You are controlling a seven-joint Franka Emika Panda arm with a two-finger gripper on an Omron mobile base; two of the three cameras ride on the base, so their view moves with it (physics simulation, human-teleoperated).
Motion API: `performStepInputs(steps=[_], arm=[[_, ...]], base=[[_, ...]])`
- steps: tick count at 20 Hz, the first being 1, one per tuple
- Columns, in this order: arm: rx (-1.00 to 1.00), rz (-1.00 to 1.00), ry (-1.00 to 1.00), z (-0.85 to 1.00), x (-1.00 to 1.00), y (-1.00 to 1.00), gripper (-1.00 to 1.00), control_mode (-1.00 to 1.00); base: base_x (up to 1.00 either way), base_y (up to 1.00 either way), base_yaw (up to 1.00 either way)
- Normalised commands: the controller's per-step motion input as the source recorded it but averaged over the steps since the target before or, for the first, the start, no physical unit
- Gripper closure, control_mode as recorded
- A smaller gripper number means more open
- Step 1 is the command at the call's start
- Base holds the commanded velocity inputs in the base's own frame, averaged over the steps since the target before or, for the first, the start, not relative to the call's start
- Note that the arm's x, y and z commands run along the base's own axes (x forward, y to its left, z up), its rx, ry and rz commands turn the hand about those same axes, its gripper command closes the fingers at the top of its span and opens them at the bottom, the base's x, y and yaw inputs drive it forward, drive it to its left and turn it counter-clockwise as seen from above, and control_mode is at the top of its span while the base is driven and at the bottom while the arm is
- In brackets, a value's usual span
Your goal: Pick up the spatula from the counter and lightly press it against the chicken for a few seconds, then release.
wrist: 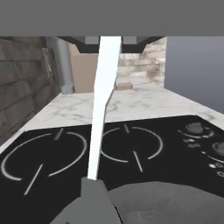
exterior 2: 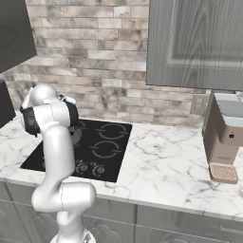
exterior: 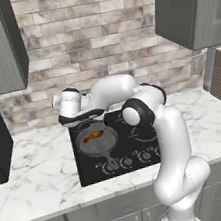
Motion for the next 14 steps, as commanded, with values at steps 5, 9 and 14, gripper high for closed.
performStepInputs(steps=[5, 9, 14], arm=[[0.0, 0.0, 0.03, -0.04, 0.0, 0.03, 1.0, -1.0], [0.0, 0.03, 0.0, 0.21, -0.1, 0.0, 1.0, -1.0], [0.01, 0.07, 0.0, 0.54, -0.25, 0.0, 1.0, -1.0]], base=[[0.0, 0.0, 0.0], [0.0, 0.0, 0.0], [0.0, 0.0, 0.0]])
